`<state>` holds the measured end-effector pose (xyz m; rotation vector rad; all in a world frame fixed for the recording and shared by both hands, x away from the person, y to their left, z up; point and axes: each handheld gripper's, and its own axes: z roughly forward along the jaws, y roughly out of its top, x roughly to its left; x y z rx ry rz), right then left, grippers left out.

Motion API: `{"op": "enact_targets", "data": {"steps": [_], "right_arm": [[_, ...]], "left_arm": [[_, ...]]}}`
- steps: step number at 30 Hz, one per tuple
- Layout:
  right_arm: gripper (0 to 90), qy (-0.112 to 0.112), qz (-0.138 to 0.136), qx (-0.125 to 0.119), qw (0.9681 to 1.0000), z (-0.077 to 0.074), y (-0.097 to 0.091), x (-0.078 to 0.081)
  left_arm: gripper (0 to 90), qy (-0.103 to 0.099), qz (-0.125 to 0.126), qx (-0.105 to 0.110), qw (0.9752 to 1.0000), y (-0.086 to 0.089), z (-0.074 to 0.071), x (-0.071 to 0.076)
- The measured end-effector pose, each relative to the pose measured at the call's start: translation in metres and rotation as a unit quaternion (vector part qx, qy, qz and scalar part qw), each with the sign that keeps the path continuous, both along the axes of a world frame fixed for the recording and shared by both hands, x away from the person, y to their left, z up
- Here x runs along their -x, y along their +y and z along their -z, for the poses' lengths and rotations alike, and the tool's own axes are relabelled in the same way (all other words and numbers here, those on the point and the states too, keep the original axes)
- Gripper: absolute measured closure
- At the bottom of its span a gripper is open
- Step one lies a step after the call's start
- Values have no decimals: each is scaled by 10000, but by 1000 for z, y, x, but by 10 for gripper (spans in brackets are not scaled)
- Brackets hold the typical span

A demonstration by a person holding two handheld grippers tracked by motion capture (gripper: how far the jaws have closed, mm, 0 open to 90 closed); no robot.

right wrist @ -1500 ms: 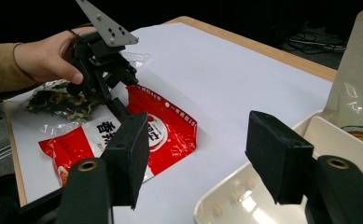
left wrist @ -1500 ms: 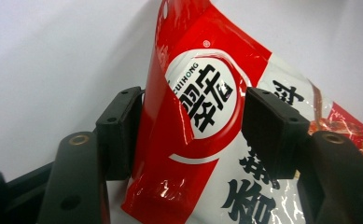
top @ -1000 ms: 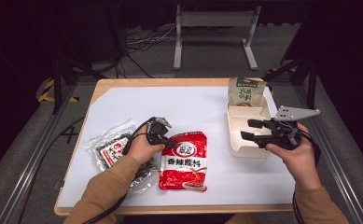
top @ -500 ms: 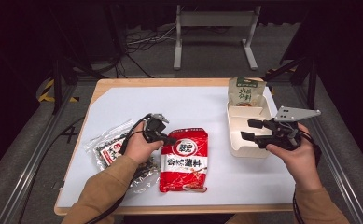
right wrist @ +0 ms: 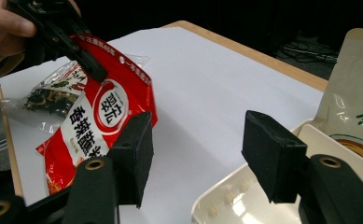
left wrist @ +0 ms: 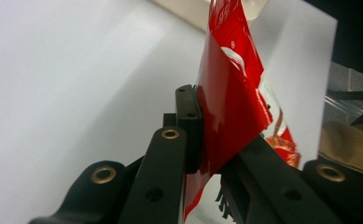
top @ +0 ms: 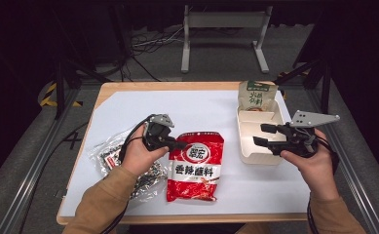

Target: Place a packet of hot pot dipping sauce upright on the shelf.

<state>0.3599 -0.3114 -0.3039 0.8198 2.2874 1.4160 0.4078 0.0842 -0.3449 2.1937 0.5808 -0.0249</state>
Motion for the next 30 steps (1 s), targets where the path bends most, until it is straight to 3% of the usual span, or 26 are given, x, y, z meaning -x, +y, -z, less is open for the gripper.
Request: {"op": "enact_targets", "data": {"steps": [7, 14, 23, 30], "right_arm": [[431, -66, 74, -35, 9999, -3, -3, 2], [529, -94, -73, 125, 9999, -3, -2, 4], [555, -72, -293, 194, 9994, -2, 1, 8], [539, -90, -391, 179, 9990, -1, 4, 9]], "left_arm": [[890, -74, 139, 175, 9997, 4, -15, 15], [890, -187, 394, 401, 9982, 7, -23, 25], [891, -582, 755, 540, 9940, 8, -44, 48], [891, -810, 685, 586, 9926, 8, -49, 51]]}}
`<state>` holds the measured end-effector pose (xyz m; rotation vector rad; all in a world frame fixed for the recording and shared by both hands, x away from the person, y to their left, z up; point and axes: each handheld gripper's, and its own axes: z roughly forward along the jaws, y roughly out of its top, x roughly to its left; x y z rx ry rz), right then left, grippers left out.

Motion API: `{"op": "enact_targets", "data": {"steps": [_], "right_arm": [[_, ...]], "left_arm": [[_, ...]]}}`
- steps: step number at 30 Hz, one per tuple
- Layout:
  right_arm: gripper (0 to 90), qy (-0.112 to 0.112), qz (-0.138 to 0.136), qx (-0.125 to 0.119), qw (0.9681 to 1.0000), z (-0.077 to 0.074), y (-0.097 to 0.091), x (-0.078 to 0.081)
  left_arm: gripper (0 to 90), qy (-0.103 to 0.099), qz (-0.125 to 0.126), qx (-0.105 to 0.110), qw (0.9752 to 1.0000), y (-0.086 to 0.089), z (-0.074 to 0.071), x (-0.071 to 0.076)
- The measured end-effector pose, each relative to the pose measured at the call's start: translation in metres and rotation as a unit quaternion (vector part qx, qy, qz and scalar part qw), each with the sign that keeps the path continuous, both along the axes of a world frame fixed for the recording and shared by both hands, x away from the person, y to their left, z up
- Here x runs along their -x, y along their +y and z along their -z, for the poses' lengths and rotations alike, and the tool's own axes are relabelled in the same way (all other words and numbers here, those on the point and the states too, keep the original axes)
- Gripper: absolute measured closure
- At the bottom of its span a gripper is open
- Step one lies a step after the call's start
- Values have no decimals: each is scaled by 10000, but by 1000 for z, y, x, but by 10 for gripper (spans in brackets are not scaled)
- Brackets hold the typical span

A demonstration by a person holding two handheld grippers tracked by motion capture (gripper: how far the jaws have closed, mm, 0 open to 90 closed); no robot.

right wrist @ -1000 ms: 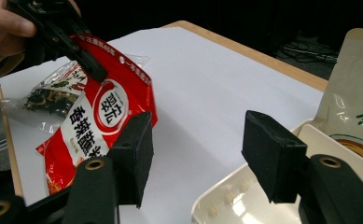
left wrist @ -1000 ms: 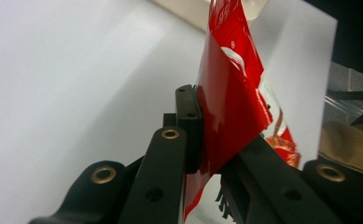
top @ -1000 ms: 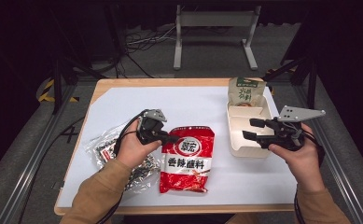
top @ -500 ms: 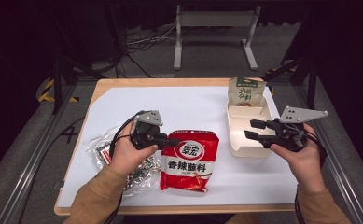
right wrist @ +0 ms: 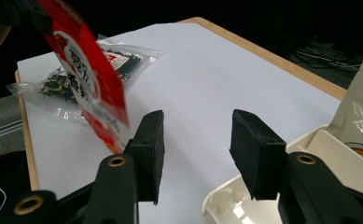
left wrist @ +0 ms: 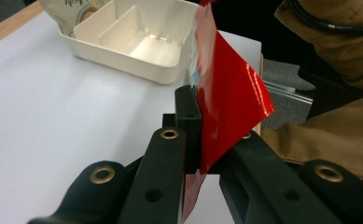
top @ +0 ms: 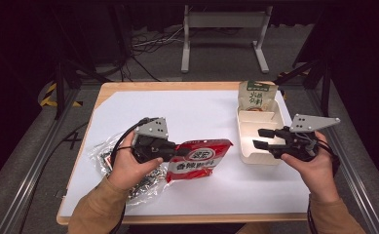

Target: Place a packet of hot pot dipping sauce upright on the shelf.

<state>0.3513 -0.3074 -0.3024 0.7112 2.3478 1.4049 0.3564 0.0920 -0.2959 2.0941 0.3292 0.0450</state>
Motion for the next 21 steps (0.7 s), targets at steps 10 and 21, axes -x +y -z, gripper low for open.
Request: {"op": "enact_targets", "data": {"steps": [10, 21], "right_arm": [[499, 143, -393, -32, 9991, 12, 19, -2], [476, 322, -682, 37, 9971, 36, 52, -6]], "left_arm": [[891, -169, -12, 400, 9991, 5, -8, 1], [891, -252, 36, 571, 9980, 5, -14, 5]]}}
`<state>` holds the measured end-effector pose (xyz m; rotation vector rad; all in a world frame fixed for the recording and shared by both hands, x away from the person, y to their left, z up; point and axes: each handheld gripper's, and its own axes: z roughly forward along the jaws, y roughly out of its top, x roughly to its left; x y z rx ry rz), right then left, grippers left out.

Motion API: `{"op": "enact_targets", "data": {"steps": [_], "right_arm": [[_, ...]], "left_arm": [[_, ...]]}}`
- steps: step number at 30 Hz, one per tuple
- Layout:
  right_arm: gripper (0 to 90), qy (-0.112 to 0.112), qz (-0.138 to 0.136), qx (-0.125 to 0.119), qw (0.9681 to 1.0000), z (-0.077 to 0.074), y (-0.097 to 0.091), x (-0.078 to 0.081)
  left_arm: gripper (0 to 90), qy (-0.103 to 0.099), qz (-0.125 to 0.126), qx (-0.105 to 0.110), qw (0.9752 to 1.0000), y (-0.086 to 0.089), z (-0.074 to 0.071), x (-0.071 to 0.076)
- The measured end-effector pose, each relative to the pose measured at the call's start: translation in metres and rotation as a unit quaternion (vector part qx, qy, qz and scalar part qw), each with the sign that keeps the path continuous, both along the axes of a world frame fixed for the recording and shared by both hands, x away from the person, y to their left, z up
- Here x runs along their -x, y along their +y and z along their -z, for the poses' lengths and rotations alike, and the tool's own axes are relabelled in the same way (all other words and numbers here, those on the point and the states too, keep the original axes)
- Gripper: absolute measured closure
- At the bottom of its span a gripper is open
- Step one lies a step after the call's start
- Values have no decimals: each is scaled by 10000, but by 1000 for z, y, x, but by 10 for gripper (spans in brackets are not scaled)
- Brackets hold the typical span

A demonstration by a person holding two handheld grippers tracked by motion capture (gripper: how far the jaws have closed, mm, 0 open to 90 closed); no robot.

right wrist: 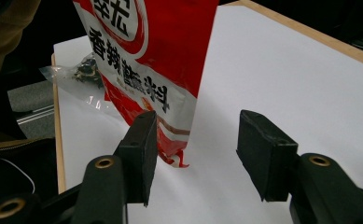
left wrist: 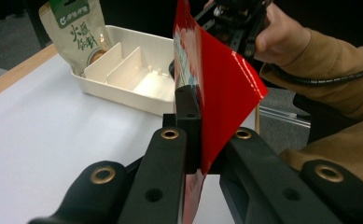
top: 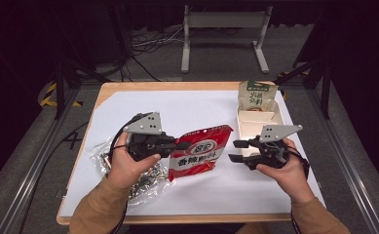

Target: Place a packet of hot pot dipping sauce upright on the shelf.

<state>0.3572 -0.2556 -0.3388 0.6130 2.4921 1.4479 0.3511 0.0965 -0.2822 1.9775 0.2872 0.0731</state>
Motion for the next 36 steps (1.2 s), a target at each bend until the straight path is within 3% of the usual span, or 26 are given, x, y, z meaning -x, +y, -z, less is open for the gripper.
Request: {"op": "enact_targets", "data": {"steps": [7, 17, 23, 29, 36], "right_arm": [[482, 76, -35, 63, 9999, 17, 18, -1], [460, 69, -386, 175, 9991, 32, 42, -2], [641, -7, -614, 253, 9978, 34, 44, -3], [757, -117, -802, 296, 9963, 32, 41, -5], [847, -58, -917, 235, 9955, 27, 37, -7]], "left_arm": [[890, -63, 38, 38, 10000, -5, -2, 3], [890, -89, 94, 94, 9999, -9, -2, 4], [890, -81, 121, 83, 9999, -10, -2, 4], [889, -58, 88, 114, 9999, -8, -3, 4], [887, -25, 2, 183, 9998, -5, -2, 1]]}}
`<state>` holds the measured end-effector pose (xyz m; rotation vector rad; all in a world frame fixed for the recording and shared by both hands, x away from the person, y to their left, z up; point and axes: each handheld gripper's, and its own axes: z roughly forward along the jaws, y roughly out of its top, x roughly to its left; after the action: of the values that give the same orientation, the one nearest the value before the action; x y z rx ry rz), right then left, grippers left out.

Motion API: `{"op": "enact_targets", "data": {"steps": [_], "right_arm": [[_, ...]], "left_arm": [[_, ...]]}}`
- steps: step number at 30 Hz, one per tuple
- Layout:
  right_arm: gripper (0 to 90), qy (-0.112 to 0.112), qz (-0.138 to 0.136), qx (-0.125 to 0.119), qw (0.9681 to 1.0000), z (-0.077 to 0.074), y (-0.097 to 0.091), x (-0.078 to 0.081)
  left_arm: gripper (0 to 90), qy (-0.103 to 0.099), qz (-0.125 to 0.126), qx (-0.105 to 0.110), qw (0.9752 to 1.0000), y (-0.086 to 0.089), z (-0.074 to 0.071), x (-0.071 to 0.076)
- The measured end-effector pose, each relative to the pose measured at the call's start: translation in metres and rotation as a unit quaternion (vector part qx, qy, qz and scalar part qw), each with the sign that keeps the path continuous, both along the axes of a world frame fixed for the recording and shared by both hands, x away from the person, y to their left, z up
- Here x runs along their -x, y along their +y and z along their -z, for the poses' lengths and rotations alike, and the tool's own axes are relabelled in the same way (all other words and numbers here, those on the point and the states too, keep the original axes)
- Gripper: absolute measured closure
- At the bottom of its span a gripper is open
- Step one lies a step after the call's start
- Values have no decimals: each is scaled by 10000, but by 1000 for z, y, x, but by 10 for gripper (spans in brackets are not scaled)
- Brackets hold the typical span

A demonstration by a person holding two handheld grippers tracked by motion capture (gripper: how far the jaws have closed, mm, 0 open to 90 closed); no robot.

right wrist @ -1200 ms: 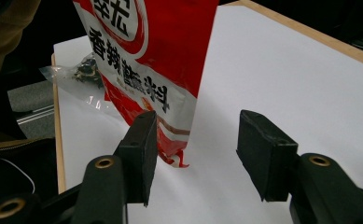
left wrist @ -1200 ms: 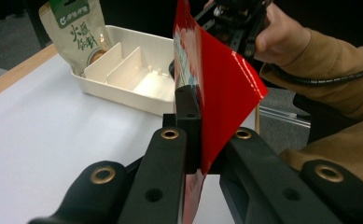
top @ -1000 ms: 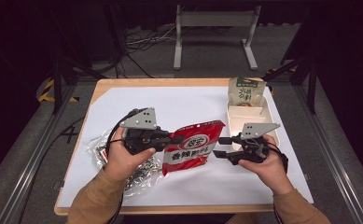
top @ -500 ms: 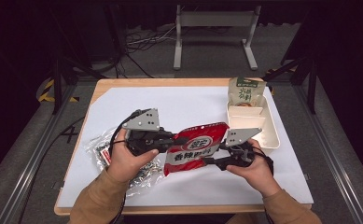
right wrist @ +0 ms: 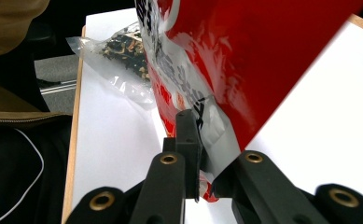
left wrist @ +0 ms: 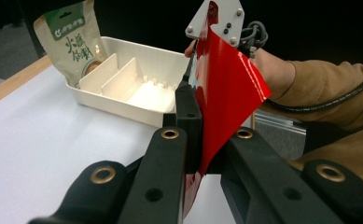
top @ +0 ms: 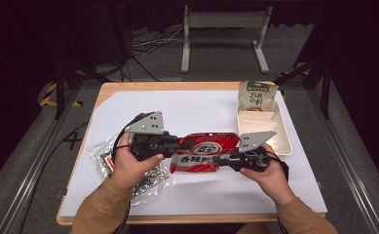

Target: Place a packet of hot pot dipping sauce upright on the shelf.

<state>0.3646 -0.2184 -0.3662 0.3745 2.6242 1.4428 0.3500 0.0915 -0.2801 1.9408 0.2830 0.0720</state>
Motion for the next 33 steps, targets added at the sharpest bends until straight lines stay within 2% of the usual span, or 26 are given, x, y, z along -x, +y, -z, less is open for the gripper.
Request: {"op": "enact_targets", "data": {"steps": [5, 7, 9, 13, 15, 18, 27, 33], "right_arm": [[860, 101, -17, -8, 9999, -6, -2, 0], [866, 136, -19, -23, 9999, -10, -3, -1], [871, 223, -2, -68, 9997, -14, -7, -2], [877, 409, 65, -203, 9989, -18, -14, -6], [877, 436, 104, -244, 9987, -23, -18, -8], [878, 349, 177, -178, 9991, -32, -22, -9], [878, 195, 397, 21, 9990, -57, -36, -19], [878, 95, 517, 76, 9986, -72, -47, -27]], "left_arm": [[871, -10, -126, 84, 9999, 4, -1, -2], [837, -58, -222, 136, 9996, 5, -1, -3], [762, -71, -325, 224, 9992, 6, -1, -4], [536, -12, -428, 314, 9986, 6, -1, -7], [448, -31, -449, 304, 9985, 6, -1, -8], [369, -123, -568, 258, 9980, 8, 0, -9], [296, -256, -817, 136, 9962, 20, 2, -14], [287, -211, -929, 96, 9954, 27, 5, -16]]}}
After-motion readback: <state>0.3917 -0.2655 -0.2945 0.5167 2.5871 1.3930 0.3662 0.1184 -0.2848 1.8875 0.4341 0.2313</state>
